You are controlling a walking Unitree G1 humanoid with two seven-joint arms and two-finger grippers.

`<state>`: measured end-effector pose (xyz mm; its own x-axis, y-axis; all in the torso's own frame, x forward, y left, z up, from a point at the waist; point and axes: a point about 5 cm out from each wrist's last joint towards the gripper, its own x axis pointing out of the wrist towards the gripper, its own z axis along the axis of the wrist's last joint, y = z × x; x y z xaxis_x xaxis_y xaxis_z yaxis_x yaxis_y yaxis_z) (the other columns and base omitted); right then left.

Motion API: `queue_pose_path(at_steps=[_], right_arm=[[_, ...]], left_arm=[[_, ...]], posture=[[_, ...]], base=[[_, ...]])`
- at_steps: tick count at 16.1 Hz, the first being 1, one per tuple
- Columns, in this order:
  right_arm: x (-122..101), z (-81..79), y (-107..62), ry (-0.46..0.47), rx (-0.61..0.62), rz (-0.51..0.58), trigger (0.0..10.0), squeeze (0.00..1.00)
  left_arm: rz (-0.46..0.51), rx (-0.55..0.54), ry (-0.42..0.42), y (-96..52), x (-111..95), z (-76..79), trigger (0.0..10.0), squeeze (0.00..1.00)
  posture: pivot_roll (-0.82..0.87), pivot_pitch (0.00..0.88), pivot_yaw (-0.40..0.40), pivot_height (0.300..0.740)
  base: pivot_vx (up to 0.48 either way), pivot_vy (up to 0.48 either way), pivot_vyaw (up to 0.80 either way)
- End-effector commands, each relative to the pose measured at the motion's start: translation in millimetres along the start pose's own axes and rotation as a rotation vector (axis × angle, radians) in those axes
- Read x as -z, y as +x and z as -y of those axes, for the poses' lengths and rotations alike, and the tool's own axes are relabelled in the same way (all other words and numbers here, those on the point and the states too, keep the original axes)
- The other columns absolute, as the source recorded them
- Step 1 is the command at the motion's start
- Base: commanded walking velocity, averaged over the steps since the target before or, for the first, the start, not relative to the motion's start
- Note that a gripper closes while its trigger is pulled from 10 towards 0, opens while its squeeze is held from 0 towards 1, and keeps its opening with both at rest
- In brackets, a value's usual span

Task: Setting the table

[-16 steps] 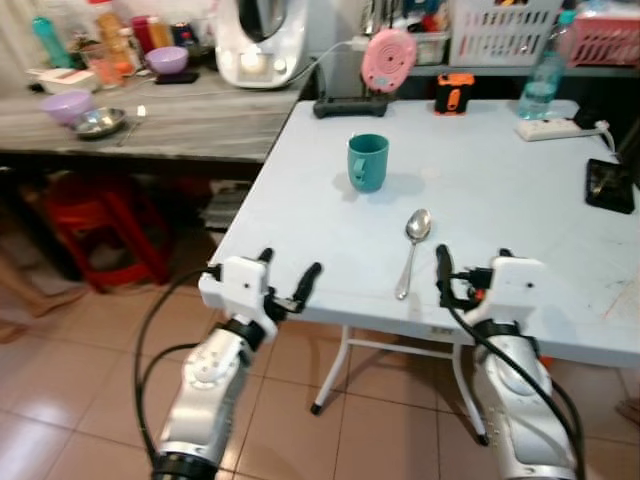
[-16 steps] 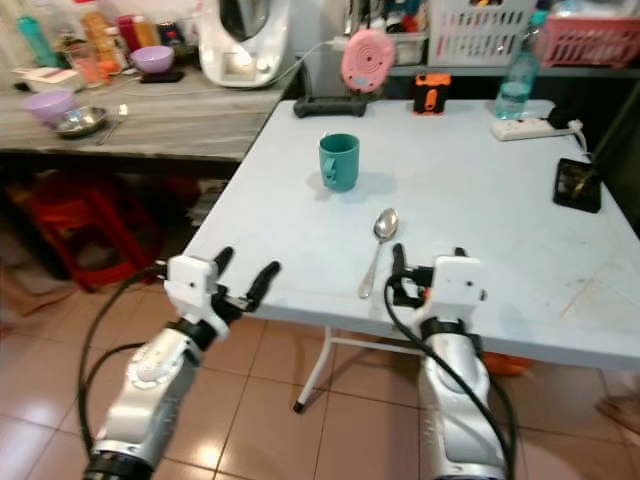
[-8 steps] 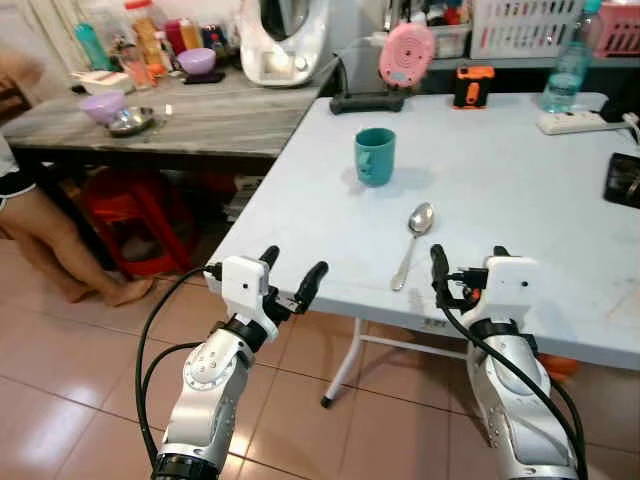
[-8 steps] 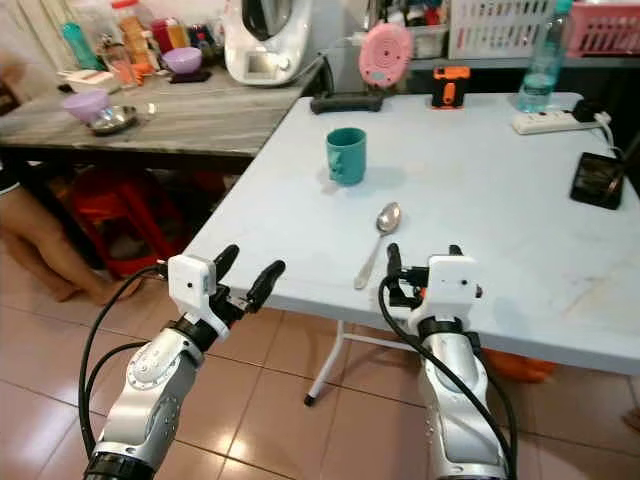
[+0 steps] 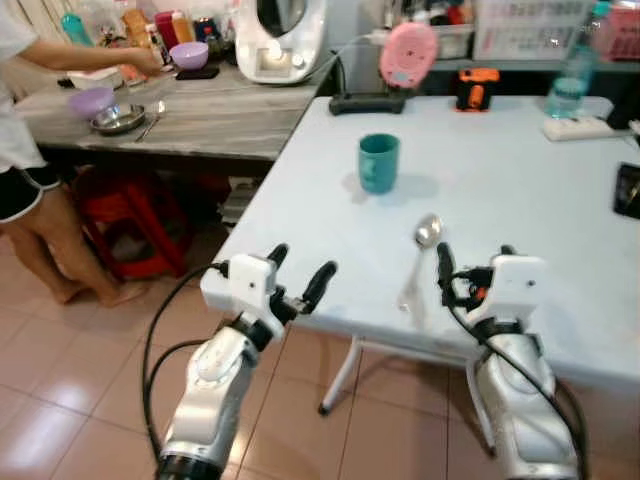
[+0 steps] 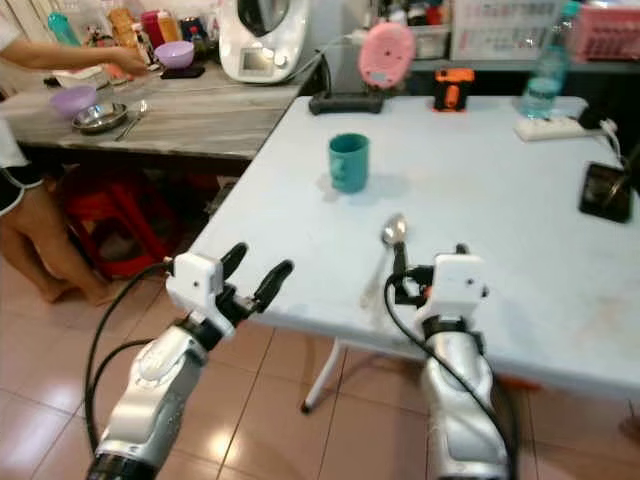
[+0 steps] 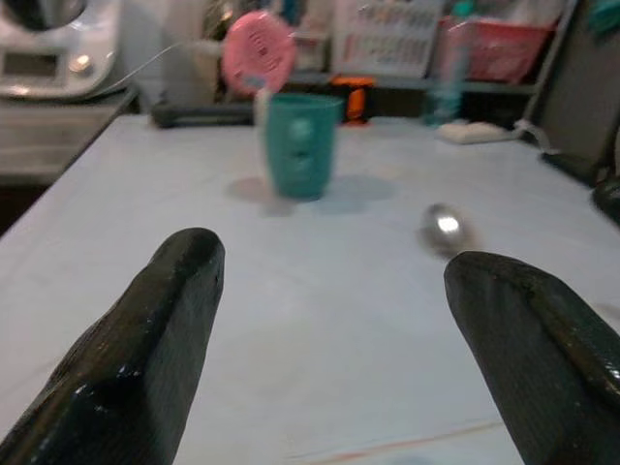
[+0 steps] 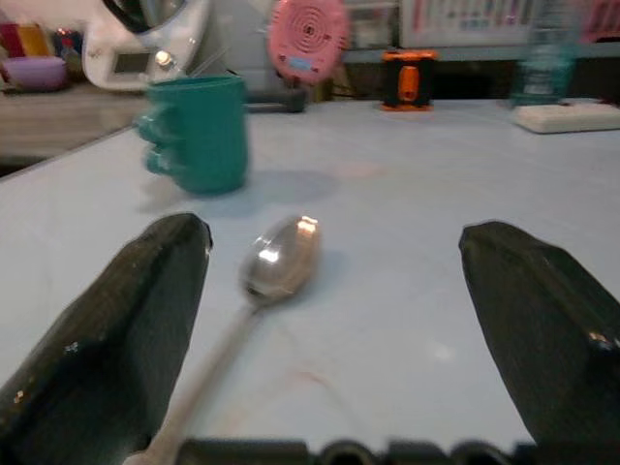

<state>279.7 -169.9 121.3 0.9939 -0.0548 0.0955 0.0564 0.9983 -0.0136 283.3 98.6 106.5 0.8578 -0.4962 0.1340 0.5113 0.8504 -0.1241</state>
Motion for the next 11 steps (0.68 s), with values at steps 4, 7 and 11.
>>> queue_pose_path(at_steps=[4,7,11], right_arm=[[0,-4.2,0.9,0.0,-0.019,-0.003,10.0,0.0],[2,-7.5,-0.5,0.02,-0.024,-0.021,10.0,0.0],[7,-7.2,0.3,0.029,-0.002,-0.058,10.0,0.0]], left_arm=[[-0.002,-0.011,-0.015,-0.8,0,-2.5,10.0,0.0],[-0.012,0.001,-0.015,-3.9,2,-2.5,10.0,0.0],[-0.075,0.105,-0.009,-14.8,13,1.3,10.0,0.0]], posture=[[-0.12,0.02,0.097,0.74],[-0.12,0.023,0.098,0.74],[-0.12,0.031,0.095,0.74]], base=[[0.207,0.0,0.0],[0.0,0.0,0.0],[0.0,0.0,0.0]])
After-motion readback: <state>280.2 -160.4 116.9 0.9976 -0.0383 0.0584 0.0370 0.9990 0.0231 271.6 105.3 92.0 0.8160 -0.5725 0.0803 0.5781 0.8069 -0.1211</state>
